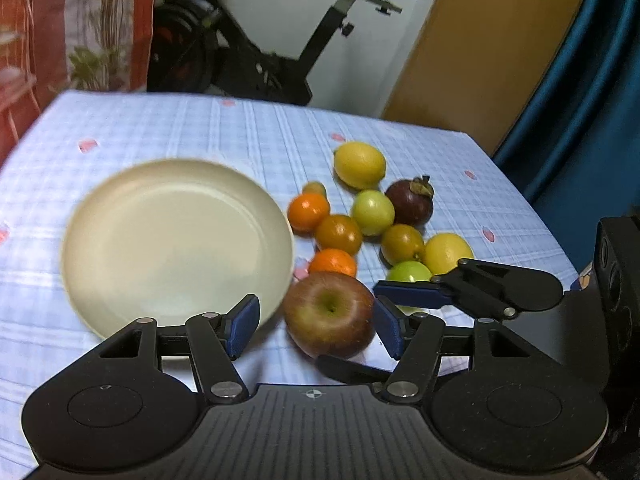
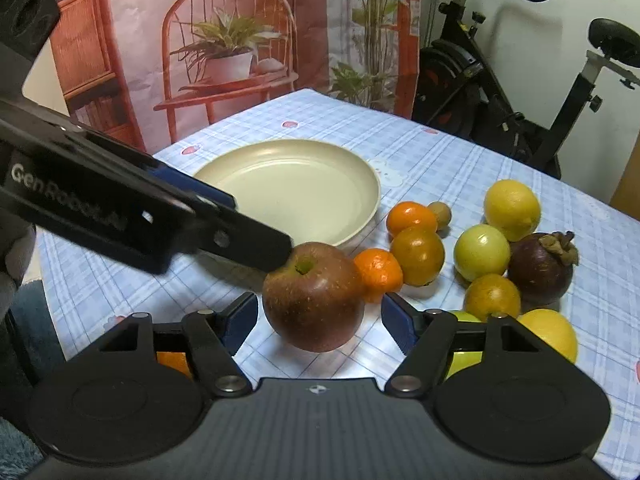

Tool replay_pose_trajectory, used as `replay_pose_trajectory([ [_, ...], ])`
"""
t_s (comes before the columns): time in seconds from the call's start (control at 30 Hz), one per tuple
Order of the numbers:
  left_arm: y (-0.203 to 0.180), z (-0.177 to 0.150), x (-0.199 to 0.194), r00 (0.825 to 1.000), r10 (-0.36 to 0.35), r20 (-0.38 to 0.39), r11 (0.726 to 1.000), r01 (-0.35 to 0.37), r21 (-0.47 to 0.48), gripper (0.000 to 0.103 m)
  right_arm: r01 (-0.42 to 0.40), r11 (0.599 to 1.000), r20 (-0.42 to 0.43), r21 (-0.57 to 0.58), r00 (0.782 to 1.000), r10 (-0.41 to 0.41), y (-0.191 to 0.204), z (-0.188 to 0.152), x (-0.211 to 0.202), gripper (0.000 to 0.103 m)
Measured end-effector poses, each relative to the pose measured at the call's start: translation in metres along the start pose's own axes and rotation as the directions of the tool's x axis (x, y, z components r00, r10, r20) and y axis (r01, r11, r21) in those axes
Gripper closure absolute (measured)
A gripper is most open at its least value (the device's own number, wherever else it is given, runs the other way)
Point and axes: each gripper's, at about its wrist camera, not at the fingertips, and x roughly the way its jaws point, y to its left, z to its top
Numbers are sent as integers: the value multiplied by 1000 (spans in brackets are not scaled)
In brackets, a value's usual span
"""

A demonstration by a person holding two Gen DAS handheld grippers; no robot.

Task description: Organize fruits

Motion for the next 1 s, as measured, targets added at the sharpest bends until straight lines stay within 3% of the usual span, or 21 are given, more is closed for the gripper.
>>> replay_pose_trajectory([
  [0.27,2,-2,16,999,-17,-47,999,15,-33,38,-39,999,-15,18,999,40,-7,-3,9,32],
  [0.53,3,-1,18,998,-23,-53,999,20,-43,38,-51,998,-13,42,999,51,-8,-2,10,39],
  [1.0,1,-5,23,997,-41,-66,998,37,-54,36,-58,996,-14,63,998,59,-6,1,12,39],
])
